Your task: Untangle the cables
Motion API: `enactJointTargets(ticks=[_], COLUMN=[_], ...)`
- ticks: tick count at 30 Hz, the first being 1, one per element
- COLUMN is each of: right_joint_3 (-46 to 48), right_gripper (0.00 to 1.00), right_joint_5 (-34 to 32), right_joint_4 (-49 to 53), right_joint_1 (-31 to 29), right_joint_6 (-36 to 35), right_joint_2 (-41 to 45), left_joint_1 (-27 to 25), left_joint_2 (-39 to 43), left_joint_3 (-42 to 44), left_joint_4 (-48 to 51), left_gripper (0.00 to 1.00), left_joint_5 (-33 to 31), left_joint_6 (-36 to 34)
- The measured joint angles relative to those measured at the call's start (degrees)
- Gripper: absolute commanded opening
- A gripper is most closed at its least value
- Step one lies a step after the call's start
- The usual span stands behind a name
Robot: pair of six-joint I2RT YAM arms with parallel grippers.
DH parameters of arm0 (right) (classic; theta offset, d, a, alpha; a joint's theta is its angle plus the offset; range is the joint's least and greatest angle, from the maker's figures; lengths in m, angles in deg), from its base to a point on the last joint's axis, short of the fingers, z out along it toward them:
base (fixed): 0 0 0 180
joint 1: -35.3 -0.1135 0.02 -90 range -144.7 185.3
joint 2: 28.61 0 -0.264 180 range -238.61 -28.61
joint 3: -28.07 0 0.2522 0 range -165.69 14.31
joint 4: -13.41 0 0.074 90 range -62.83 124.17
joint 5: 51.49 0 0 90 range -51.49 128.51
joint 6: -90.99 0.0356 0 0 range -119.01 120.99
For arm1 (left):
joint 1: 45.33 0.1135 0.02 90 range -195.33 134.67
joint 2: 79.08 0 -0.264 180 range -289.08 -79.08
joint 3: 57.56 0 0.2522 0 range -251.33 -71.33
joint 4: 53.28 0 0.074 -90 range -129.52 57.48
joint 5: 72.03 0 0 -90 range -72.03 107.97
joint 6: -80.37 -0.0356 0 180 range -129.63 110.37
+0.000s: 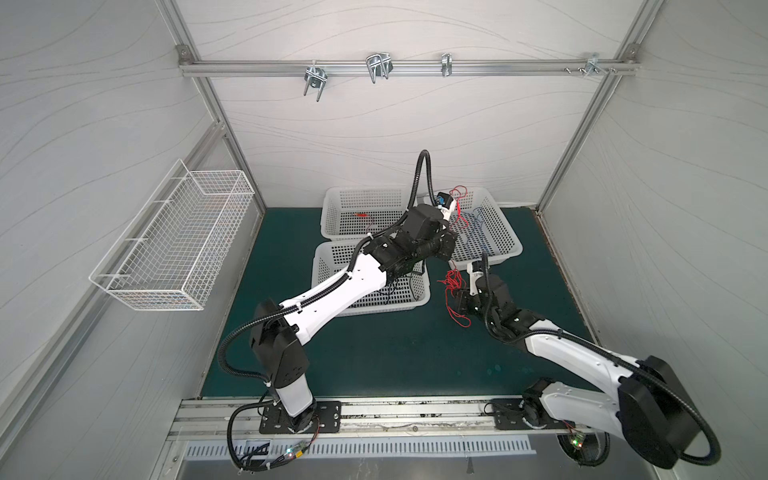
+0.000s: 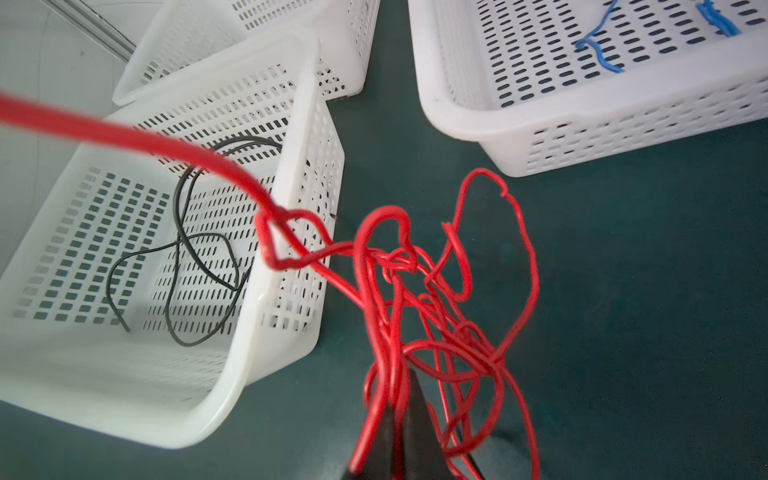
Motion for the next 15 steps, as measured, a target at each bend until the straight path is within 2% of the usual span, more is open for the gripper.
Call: enactJointTargets(ticks=[9,15], right_joint_3=[3.2,2.9], right_gripper=[0.0,0.0], right_joint_5=[-0.8,-2.7], right_joint_4=[3.2,6.3], right_joint_1=[-0.6,-1.0], right_joint_6=[0.5,1.7], right_joint_2=[11.2,16.1], left_joint_1=[5.3,6.3], left_joint_2=[2.7,3.7], left_joint_3=[2.8,3.8], left_joint_4=[4.3,5.9], left_gripper=[0.0,0.0], left_joint_5=[-6.8,-8.1], left_joint_6=[-2.6,-4.5])
